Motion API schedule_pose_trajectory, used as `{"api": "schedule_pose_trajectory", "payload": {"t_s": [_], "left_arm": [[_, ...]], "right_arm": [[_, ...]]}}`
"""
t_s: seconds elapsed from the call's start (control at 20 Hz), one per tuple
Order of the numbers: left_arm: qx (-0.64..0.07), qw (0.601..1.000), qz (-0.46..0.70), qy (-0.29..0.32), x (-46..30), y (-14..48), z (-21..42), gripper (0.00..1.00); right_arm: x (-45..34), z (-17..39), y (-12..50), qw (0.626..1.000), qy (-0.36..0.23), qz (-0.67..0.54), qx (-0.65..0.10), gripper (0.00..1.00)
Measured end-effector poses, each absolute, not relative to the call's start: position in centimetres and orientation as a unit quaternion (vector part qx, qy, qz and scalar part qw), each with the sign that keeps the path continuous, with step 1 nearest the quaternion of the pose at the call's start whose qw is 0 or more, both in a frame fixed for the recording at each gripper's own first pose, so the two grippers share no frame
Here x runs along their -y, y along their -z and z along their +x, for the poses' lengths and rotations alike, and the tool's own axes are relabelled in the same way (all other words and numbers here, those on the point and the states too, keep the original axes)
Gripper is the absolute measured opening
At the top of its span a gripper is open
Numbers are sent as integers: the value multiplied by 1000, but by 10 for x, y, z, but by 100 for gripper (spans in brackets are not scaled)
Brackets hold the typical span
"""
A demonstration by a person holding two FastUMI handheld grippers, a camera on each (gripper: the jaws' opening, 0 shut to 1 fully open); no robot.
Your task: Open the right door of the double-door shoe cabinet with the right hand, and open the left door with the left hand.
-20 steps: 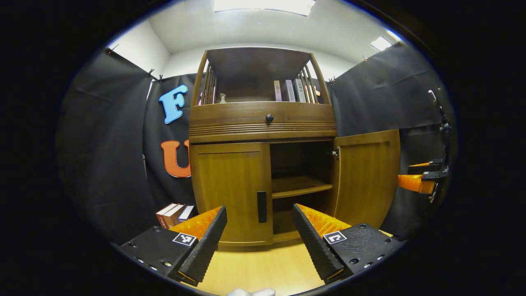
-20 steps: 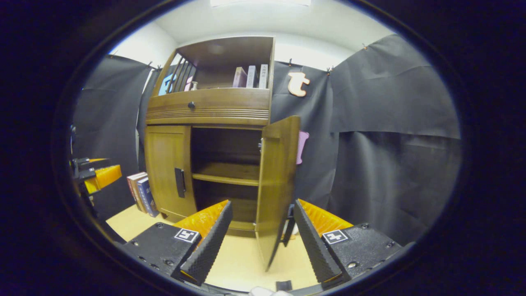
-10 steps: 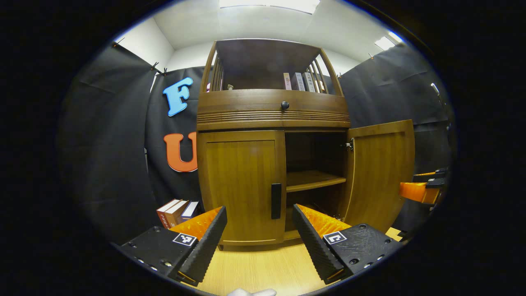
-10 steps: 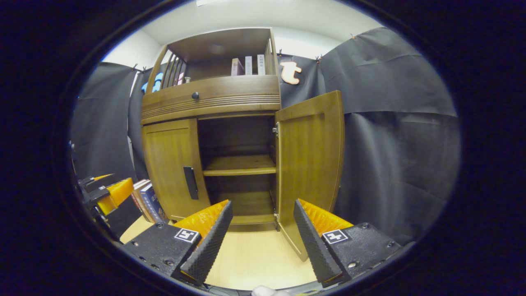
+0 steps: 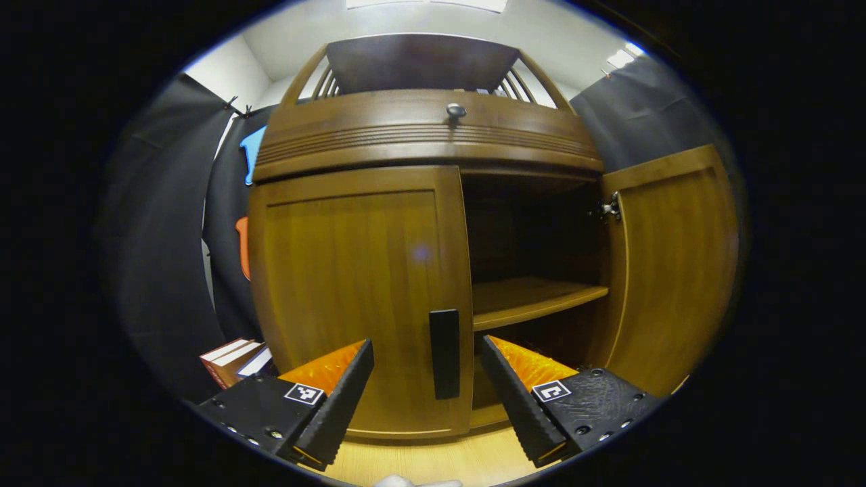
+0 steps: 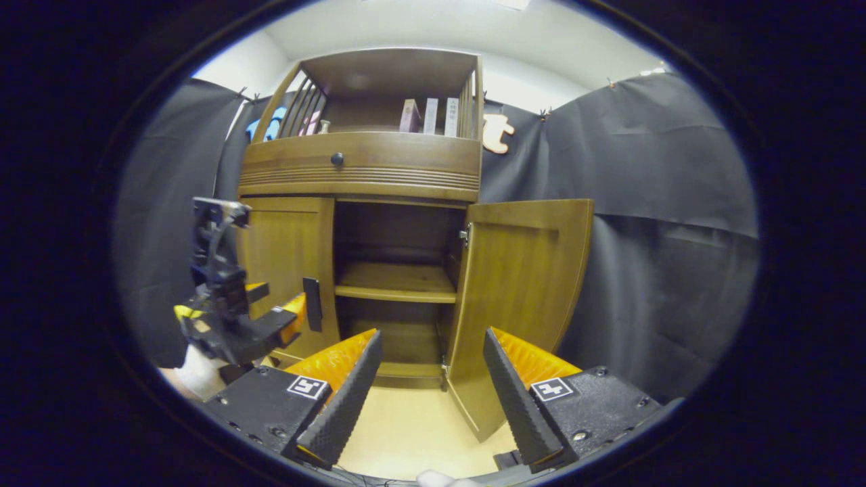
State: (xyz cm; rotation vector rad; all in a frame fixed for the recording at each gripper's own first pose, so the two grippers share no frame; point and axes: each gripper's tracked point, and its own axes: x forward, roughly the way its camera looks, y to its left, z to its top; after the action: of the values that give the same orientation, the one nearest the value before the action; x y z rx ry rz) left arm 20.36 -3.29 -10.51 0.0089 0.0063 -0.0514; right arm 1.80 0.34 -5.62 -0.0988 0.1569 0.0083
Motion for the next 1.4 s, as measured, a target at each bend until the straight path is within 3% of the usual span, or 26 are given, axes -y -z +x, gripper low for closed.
{"api": "schedule_pose_trajectory", "payload": {"t_s": [0.05,0.15,0.2,0.3,0.35,0.4,0.5,0.55,0.65,0.75,0.8,0.85,0.95,1.0,1.05,1.1,1.15,1.2,1.3,1.35,1.4], "left_arm": [[-9,1000,1,28,37,112,218,96],[-11,1000,4,19,38,121,242,96],[-17,1000,4,18,39,126,253,89],[-21,999,-5,25,45,133,263,83],[-22,999,-8,25,45,135,268,70],[-25,999,-10,27,46,137,269,63],[-20,999,-24,40,52,137,270,50],[-23,999,-27,42,52,137,263,51],[-24,998,-27,51,53,140,270,31],[-28,998,-31,51,52,139,264,25],[-29,998,-30,53,52,139,262,25],[-29,998,-29,55,52,139,259,34],[-30,997,-32,61,52,140,250,34],[-30,997,-33,63,51,141,246,25],[-29,997,-33,66,50,141,241,25],[-28,997,-34,68,49,141,235,34],[-27,997,-33,72,48,140,228,25],[-26,996,-31,75,47,140,222,25],[-26,996,-30,80,43,139,210,25],[-28,996,-31,82,41,140,203,34],[-30,995,-34,84,39,139,196,25]], "right_arm": [[-3,17,57,995,-1,-54,-82,99],[2,14,58,994,7,-65,-89,94],[4,11,58,993,10,-67,-92,95],[7,7,61,993,14,-69,-98,95],[9,6,62,992,17,-69,-101,99],[11,5,63,992,19,-69,-102,95],[14,6,66,992,21,-68,-106,99],[15,6,67,992,22,-67,-108,99],[14,6,68,992,20,-62,-111,99],[11,6,67,992,17,-59,-110,95],[11,5,66,992,16,-59,-109,95],[10,4,67,992,15,-60,-108,95],[7,-1,68,992,11,-61,-108,95],[8,-3,69,992,11,-62,-109,95],[9,-4,71,992,10,-61,-111,95],[9,-6,72,992,9,-59,-114,99],[9,-9,74,992,7,-56,-116,95],[10,-12,74,992,6,-56,-117,95],[9,-17,76,991,4,-56,-119,99],[8,-19,77,991,2,-56,-120,99],[7,-21,79,991,-1,-55,-122,99]]}}
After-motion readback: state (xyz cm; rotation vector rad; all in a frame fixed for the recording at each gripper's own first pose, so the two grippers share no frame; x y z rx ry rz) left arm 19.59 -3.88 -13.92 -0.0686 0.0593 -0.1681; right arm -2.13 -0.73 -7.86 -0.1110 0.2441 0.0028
